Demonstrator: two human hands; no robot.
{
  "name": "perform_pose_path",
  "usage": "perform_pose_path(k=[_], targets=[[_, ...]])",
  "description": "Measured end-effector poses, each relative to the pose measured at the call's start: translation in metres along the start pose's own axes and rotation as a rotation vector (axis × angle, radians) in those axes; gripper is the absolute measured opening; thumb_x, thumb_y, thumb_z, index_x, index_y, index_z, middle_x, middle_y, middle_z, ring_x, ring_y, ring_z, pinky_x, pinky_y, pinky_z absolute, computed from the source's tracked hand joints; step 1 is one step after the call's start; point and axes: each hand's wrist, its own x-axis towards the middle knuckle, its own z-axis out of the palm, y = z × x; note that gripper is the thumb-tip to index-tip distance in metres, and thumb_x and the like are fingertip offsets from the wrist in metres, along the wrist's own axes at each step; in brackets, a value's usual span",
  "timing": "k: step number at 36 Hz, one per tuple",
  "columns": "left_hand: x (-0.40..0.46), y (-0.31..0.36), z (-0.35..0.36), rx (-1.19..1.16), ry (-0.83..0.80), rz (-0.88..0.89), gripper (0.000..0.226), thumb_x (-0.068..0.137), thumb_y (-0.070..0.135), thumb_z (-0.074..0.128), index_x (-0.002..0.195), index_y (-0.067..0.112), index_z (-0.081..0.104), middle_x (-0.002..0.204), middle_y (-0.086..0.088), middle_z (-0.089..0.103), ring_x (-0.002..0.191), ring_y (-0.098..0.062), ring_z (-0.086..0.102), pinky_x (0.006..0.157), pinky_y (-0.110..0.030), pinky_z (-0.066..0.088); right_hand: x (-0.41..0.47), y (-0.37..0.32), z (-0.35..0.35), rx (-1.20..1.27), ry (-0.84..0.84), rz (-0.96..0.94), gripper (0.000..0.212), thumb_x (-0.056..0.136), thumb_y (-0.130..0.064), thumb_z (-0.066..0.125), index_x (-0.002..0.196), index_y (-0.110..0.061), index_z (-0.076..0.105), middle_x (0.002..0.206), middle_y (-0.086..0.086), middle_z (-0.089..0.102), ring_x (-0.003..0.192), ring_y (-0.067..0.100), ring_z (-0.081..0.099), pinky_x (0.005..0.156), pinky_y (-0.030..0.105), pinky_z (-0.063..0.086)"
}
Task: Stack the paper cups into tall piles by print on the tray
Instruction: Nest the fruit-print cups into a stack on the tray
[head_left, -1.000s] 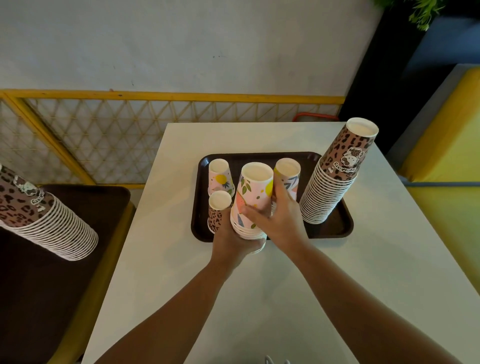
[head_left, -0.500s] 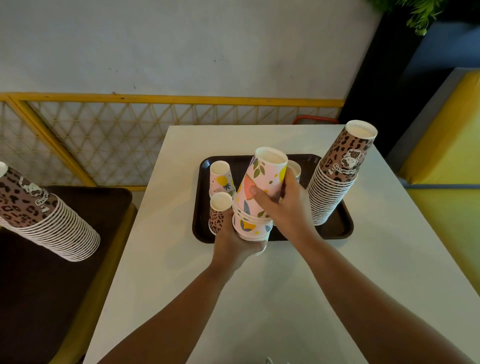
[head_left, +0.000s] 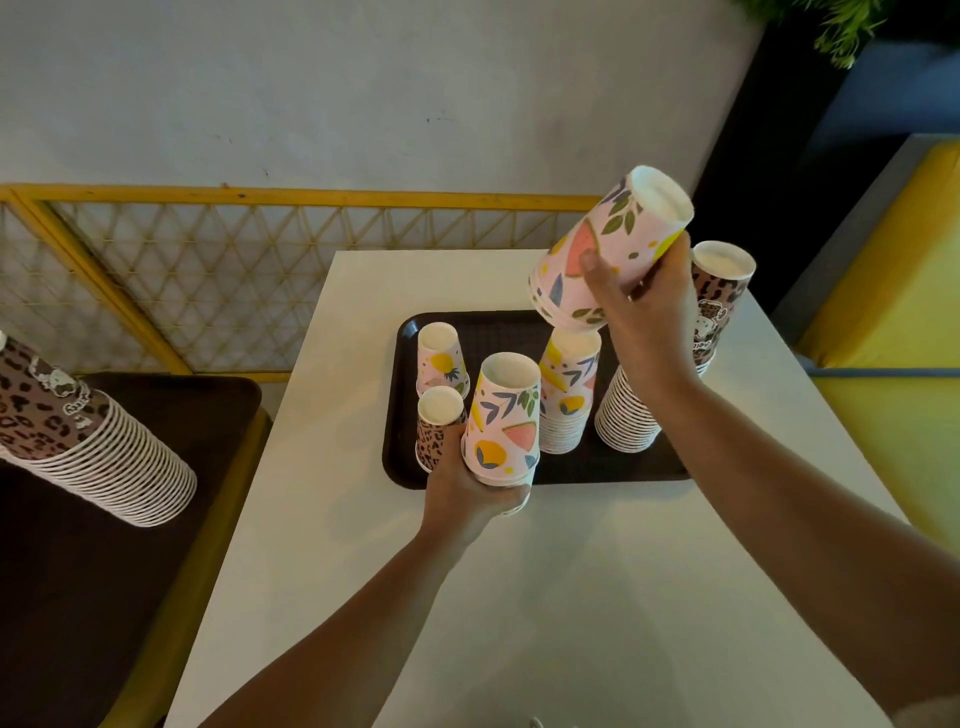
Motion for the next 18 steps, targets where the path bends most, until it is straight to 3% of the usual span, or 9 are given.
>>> perform_pose_path(k=[5,9,11,14,18], targets=[[0.002,-0.002,0.002,-0.013,0.002,-0.008,0.086,0.060,0.015,0.086,0.132,0.018,0.039,0.114,0.013,0.054,0.105,-0.001,0.049,0.070,0.008,0.037,-0.003,0.027,0.001,-0.158,-0.065,-0.004,0.058,0.077,-0.030,0.074,0.122,-0.009,0.043,0.111,-0.001,0.060,0.098,0.010,0.059,0.067,0.005,0.047],[0.005,-0.004,0.003,-0.015,-0.007,-0.025,0.088,0.060,0.017,0.086,0.133,0.021,0.038,0.119,0.010,0.055,0.107,-0.001,0.048,0.070,0.005,0.038,-0.009,0.046,-0.001,-0.259,-0.150,0.030,0.066,0.076,-0.029,0.074,0.128,-0.009,0.040,0.120,0.004,0.059,0.103,0.013,0.056,0.076,0.020,0.047],[0.006,-0.003,0.003,-0.020,-0.006,-0.035,0.086,0.059,0.018,0.087,0.131,0.022,0.038,0.120,0.009,0.057,0.106,-0.001,0.049,0.069,0.004,0.038,-0.012,0.052,-0.003,-0.289,-0.189,0.024,0.071,0.076,-0.028,0.074,0.133,-0.012,0.036,0.128,0.004,0.053,0.113,0.015,0.052,0.082,0.019,0.044],[0.006,-0.002,0.004,-0.026,0.008,-0.035,0.085,0.059,0.019,0.087,0.129,0.023,0.040,0.118,0.010,0.057,0.105,-0.001,0.050,0.070,0.005,0.038,-0.017,0.049,-0.006,-0.301,-0.136,-0.057,0.074,0.076,-0.034,0.073,0.136,-0.013,0.035,0.137,0.000,0.044,0.125,0.011,0.041,0.098,0.020,0.037],[0.005,-0.001,0.007,-0.013,0.017,-0.012,0.086,0.059,0.020,0.087,0.130,0.019,0.040,0.120,0.007,0.058,0.108,-0.004,0.052,0.073,0.002,0.042,-0.035,0.037,-0.010,-0.294,-0.156,-0.214,0.065,0.080,-0.045,0.060,0.130,-0.009,0.039,0.130,0.003,0.046,0.118,0.006,0.042,0.095,0.010,0.035]])
